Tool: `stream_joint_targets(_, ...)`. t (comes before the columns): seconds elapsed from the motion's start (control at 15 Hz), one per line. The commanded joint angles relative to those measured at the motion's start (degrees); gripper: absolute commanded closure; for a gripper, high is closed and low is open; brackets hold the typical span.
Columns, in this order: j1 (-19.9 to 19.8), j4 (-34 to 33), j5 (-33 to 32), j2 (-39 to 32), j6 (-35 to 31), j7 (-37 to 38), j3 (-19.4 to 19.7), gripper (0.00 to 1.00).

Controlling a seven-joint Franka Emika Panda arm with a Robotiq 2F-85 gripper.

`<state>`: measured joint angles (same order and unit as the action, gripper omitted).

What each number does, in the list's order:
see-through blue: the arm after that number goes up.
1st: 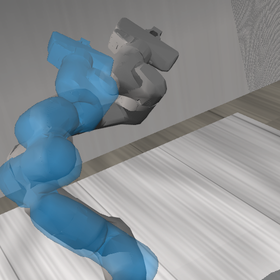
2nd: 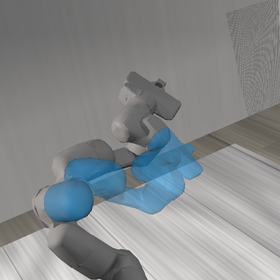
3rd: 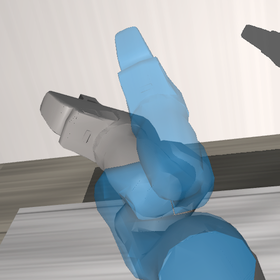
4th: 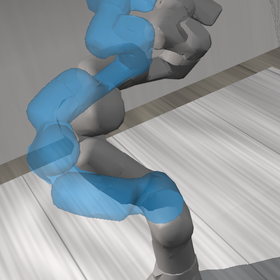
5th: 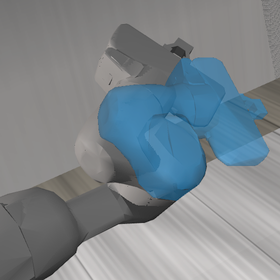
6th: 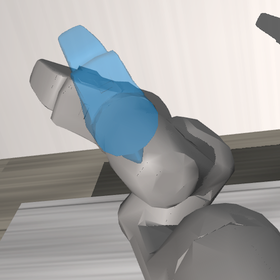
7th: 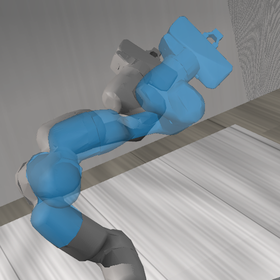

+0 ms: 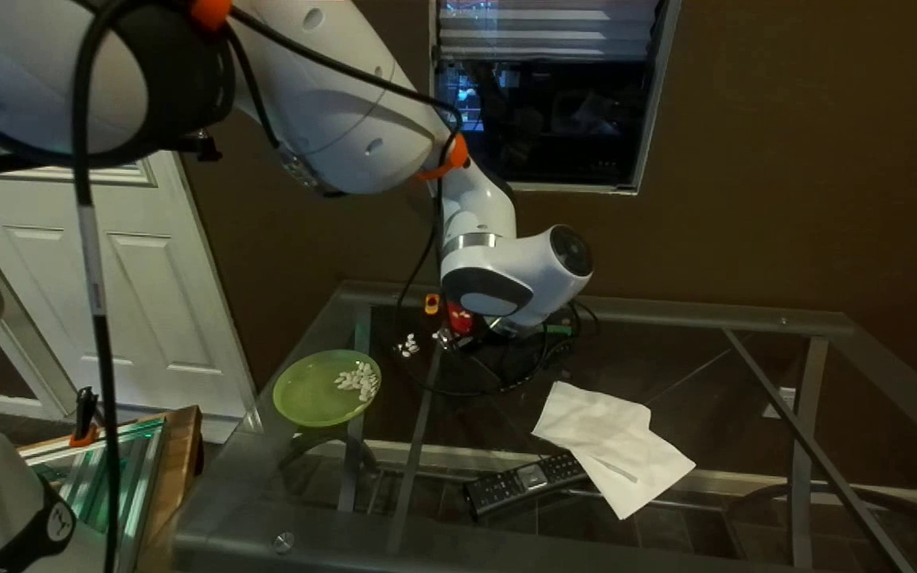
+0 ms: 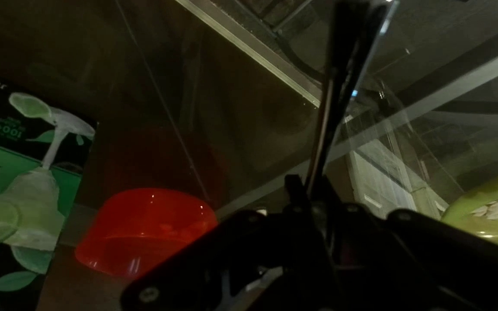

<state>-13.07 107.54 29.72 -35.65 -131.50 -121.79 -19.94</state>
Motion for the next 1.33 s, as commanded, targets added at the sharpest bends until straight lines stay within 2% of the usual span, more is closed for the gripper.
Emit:
stream_joint_targets(0.0,1.8,-5.8,0.2,-4.5,3.2,-1.1,1.4,0.98)
stream_joint_targets(0.53,3.6,-11.6,-1.2,-10.2,5.6,0.2,2.4,0.98)
stream_joint_targets(1.07,4.3,-14.9,-2.5,-12.3,9.0,0.3,3.1,0.98)
stream_joint_targets(1.2,4.6,-15.2,-2.8,-12.3,9.7,0.3,3.4,0.65)
stream_joint_targets(1.27,4.7,-15.2,-2.8,-12.2,10.1,0.3,3.5,0.59)
